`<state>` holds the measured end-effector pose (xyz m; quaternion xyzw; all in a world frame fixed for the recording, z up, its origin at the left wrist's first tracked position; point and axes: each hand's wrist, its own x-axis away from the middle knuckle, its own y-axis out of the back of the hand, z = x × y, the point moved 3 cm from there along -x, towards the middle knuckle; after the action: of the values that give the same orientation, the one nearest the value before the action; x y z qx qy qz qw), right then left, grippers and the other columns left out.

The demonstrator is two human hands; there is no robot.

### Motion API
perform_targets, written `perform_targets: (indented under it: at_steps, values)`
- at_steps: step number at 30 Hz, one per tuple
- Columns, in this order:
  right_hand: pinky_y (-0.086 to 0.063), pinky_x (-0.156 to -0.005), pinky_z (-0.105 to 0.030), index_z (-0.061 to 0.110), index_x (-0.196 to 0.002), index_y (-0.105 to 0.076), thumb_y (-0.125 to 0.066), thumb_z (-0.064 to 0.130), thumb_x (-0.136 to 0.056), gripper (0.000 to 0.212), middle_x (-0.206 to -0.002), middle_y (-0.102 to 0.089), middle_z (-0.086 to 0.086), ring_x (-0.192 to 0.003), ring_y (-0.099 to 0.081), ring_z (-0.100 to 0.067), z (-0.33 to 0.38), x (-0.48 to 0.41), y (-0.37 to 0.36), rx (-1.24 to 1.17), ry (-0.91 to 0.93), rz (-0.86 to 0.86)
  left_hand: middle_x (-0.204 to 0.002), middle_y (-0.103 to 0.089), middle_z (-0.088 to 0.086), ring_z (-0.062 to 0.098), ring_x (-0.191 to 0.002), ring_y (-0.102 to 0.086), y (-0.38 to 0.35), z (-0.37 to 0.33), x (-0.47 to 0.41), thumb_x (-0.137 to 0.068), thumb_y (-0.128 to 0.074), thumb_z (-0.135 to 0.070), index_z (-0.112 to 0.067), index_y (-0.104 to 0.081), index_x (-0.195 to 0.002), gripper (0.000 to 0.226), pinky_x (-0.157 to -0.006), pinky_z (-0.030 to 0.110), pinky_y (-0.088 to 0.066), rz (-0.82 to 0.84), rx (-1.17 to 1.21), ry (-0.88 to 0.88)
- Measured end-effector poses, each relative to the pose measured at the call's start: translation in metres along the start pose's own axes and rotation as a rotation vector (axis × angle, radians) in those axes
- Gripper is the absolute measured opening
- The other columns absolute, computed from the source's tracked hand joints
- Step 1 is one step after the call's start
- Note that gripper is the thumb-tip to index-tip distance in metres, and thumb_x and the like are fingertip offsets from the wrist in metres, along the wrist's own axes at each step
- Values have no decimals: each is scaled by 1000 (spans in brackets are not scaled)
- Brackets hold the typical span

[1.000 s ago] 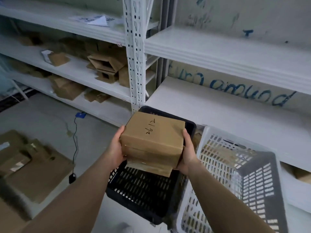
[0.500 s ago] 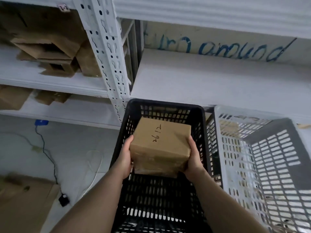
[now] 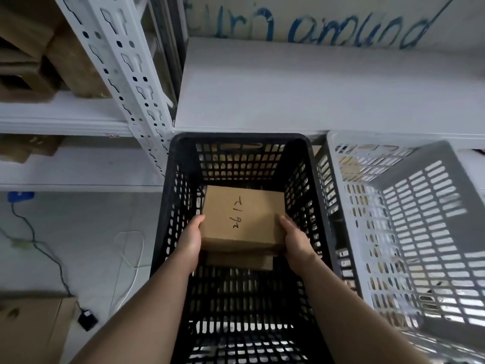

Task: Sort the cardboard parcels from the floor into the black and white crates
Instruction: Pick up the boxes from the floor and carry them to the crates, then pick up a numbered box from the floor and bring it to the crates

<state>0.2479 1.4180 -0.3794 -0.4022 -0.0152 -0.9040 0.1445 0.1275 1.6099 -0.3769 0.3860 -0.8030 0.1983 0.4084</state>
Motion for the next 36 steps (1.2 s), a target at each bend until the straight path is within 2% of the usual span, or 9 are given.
perform_targets:
  at_steps: [3, 7, 10, 13, 16, 19, 26, 31, 36]
  values:
    - [-44, -108, -40, 21, -146, -43, -52, 32, -98, 50, -135, -57, -3, -119, -57, -21, 5, 11, 1, 44, 23, -25, -130, -61, 9, 29, -118, -55, -2, -8, 14, -88, -50, -55, -18, -59, -129, 56, -108, 44, -37, -40, -117, 13]
    - [-48, -92, -29, 16, -148, -40, -50, 23, -101, 48, -137, -54, -6, -107, -56, -16, 24, 37, -2, 25, 80, -6, -148, -44, 7, 28, -133, -43, -13, -33, 49, -101, -43, -35, -18, -42, -145, 48, -106, 40, -33, -106, -261, -200]
    - [-46, -80, -20, 19, -146, -43, -49, 23, -101, 46, -138, -54, -5, -110, -54, -13, 44, 66, 0, 66, 155, 1, -134, -56, 4, 25, -130, -46, -21, -48, 79, -99, -48, -25, -17, -55, -130, 32, -101, 35, -37, -167, -301, -348]
    - [-46, -93, -26, 22, -143, -47, -52, 25, -99, 44, -138, -57, -2, -119, -56, -16, 63, 95, 11, 63, 238, -5, -130, -59, 4, 23, -121, -53, -35, -61, 111, -98, -51, -19, -13, -59, -126, 30, -99, 34, -42, -164, -287, -455]
    - [-50, -89, -27, 29, -136, -53, -55, 25, -97, 39, -128, -62, 3, -117, -58, -18, 84, 129, 28, 46, 309, -19, -130, -58, 2, 16, -107, -55, -57, -71, 144, -97, -52, -17, -12, -58, -131, 35, -87, 29, -43, -110, -245, -517]
    - [-44, -108, -41, 19, -137, -55, -59, 22, -96, 42, -132, -61, -1, -123, -56, -21, 101, 160, 60, 26, 390, -103, -120, -64, 2, 17, -103, -60, -88, -73, 177, -97, -52, -15, -11, -63, -123, 28, -85, 29, -45, -37, -229, -572]
    - [-50, -100, -39, 13, -132, -58, -59, 19, -96, 36, -120, -67, -4, -108, -64, -19, 113, 237, 184, -93, 492, -285, -91, -67, 1, 15, -80, -63, -198, -39, 259, -97, -51, -14, -12, -65, -105, 16, -85, 38, -54, 183, -245, -636]
    - [-52, -89, -37, 11, -125, -62, -62, 12, -93, 31, -107, -71, -13, -95, -65, -21, 92, 295, 312, -224, 515, -442, -86, -65, 6, 18, -73, -59, -298, 28, 332, -98, -49, -12, -16, -62, -90, 15, -72, 36, -50, 370, -338, -654]
    - [-51, -95, -36, 13, -128, -62, -61, 13, -94, 34, -113, -69, -7, -105, -65, -21, 45, 362, 453, -262, 532, -617, -77, -62, 6, 16, -62, -53, -398, 130, 411, -98, -50, -12, -8, -61, -94, 13, -59, 28, -45, 555, -386, -613]
